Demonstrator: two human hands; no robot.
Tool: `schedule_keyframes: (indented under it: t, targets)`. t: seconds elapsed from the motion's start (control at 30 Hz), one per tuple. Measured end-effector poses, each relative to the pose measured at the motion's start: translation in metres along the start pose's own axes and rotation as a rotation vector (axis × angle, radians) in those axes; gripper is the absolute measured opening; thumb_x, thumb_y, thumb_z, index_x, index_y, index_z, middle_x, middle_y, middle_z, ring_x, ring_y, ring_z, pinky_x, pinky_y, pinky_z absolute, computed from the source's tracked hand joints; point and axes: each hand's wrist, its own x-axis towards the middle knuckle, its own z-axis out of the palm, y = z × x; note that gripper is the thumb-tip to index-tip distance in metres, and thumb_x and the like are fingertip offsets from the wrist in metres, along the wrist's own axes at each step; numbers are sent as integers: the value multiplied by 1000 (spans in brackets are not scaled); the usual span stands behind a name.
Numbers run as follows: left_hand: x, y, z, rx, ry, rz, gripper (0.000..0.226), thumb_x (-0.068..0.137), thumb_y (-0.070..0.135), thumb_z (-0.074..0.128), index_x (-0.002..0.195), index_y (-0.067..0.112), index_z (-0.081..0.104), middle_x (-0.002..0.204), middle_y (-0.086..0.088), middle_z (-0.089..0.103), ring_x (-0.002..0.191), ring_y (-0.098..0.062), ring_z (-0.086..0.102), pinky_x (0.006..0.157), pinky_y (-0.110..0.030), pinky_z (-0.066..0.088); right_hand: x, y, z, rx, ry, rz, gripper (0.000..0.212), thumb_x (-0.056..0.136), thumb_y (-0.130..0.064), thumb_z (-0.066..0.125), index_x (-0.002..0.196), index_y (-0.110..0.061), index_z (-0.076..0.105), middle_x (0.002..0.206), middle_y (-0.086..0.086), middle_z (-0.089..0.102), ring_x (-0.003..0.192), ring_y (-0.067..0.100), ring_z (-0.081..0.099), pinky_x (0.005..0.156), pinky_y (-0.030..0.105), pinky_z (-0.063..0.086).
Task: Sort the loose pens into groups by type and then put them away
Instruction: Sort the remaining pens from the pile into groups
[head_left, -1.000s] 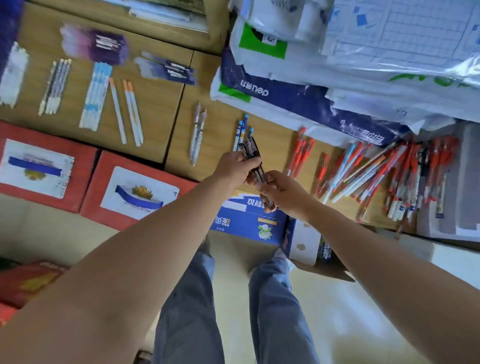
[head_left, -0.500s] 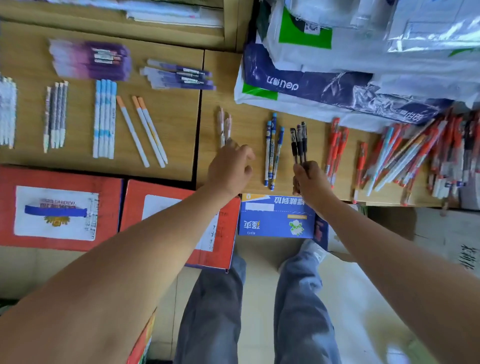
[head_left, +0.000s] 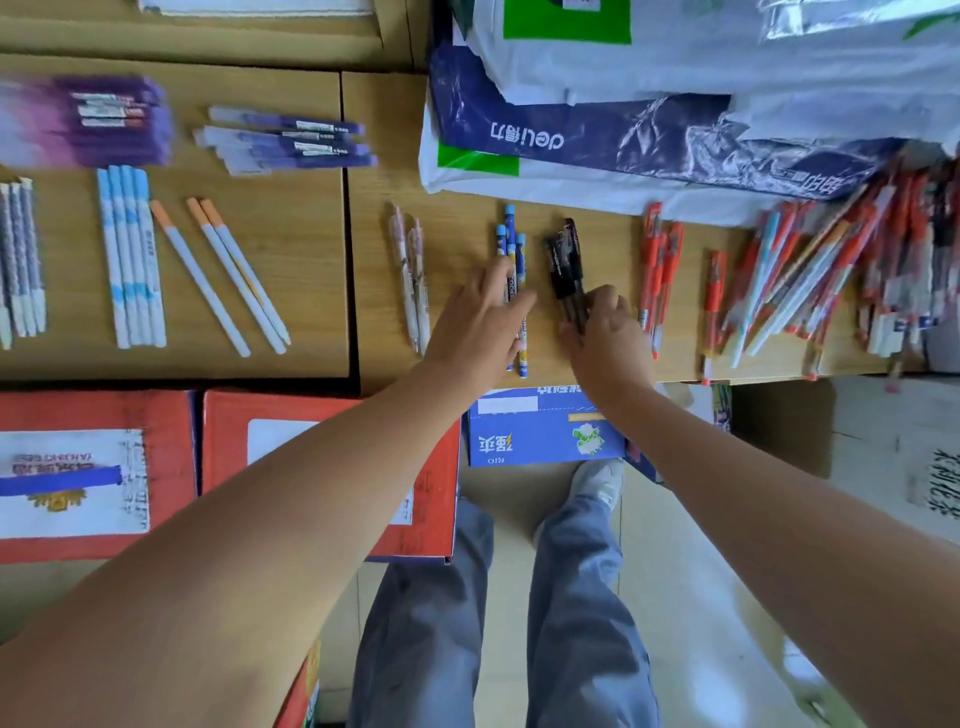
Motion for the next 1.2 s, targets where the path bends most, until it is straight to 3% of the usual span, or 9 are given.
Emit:
schedule_keyframes:
  t: [0.1,0.23,0.33,0.47,0.63,0.77,0.97,1.07,1.2]
  targets:
    - [-2,-3,-2,8,1,21,45,75,11,77,115,5,59,133,-22,44,119,-39,47,93,-50,49,2,-1,2,-65,30,-20,29,96,-24,52,114,-4,43,111,15,52,97,31,55,70,32,38]
    - [-2,-6,-3,25,2,13,46,77,14,76,119,7,58,136,-21,42,124,-37,44,99,-47,47,4,-5,1,-111,92,-93,48,92,-26,58,132,-10,38,121,14,44,106,29,50,71,33,44]
    - [-3,-7,-3,44,2,7,46,76,15,76,117,6,58,135,-21,42,123,-38,45,97,-48,48,5,-6,0,-117,60,-153,53,92,-24,60,138,-14,36,123,14,43,100,30,54,61,31,43]
    - [-3,-7,-4,70,23,8,44,74,17,77,113,6,59,130,-21,47,117,-37,49,91,-48,49,5,-2,1,29,58,-73,46,92,-17,57,132,-9,38,120,16,44,84,35,58,58,30,34]
    - [1,-1,-5,125,61,19,39,69,22,79,102,9,63,124,-17,52,113,-34,51,92,-45,46,1,2,4,111,42,-10,47,91,-16,58,132,-10,37,121,15,44,88,35,58,63,32,36]
    - [7,8,-8,149,88,56,34,68,19,76,98,9,63,120,-15,53,109,-33,51,89,-43,46,2,10,0,201,68,-36,46,91,-28,58,129,-10,40,123,14,45,91,36,57,66,37,45]
    - [25,45,-8,71,63,145,31,77,11,68,107,8,62,110,-12,54,104,-30,52,89,-42,48,1,64,-27,239,250,35,32,91,-21,57,119,-8,48,117,12,53,88,34,57,67,42,47]
    - [38,71,-1,-75,5,136,31,86,7,59,117,6,58,116,-12,51,104,-26,53,84,-34,47,8,100,-40,222,224,132,34,90,-18,55,120,-4,45,117,16,52,94,38,56,73,47,47]
    - [60,105,20,-179,-31,20,49,89,11,58,136,9,45,127,-15,46,117,-26,49,101,-35,44,19,132,-51,131,103,128,43,90,-19,59,127,-3,42,112,19,57,90,38,59,71,44,50]
